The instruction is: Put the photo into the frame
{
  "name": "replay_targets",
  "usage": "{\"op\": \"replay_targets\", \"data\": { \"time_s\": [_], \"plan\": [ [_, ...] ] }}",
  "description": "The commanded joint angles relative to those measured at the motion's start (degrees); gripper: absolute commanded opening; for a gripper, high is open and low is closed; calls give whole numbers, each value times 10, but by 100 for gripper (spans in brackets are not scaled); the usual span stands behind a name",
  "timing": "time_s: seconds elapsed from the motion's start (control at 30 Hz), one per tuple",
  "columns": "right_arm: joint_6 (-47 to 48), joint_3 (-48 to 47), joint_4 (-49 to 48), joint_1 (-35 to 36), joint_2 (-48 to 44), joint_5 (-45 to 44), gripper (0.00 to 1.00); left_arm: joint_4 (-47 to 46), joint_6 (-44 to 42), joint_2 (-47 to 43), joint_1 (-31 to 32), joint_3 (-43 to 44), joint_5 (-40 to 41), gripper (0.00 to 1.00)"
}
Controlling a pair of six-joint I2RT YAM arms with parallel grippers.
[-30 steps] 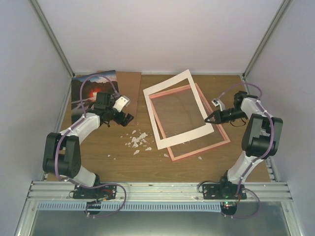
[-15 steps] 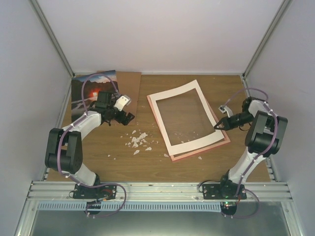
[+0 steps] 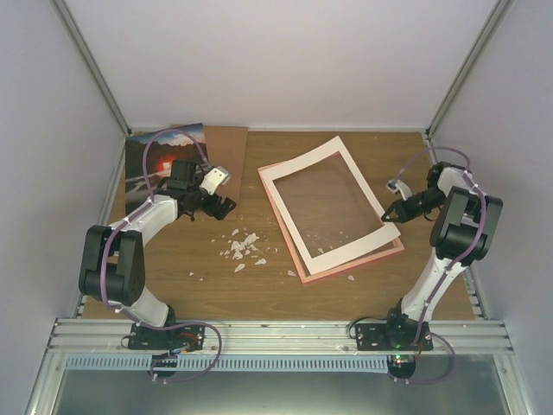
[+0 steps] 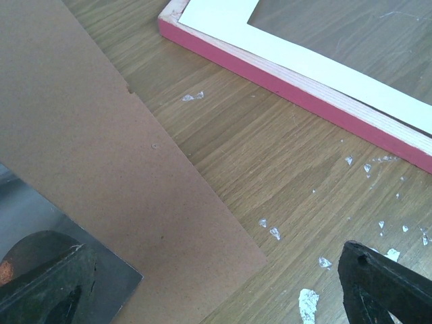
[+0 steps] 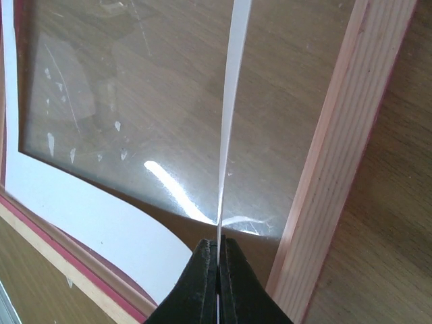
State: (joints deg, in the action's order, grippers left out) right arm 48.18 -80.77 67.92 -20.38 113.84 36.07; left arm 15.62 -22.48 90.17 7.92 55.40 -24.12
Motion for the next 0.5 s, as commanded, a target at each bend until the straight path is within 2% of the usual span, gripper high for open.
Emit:
{"op": "replay_targets", "data": {
  "time_s": [0.0, 0.23, 0.47],
  "plan": [
    [3, -9, 1, -7, 9, -10, 1, -20, 4, -5, -3, 7, 1, 97],
    [-14, -4, 0, -35, 9, 9, 1, -18, 2, 2, -3, 16, 3, 97],
    [-22, 19, -9, -35, 2, 26, 1, -22, 5, 8, -3, 15, 1, 97]
  ]
}}
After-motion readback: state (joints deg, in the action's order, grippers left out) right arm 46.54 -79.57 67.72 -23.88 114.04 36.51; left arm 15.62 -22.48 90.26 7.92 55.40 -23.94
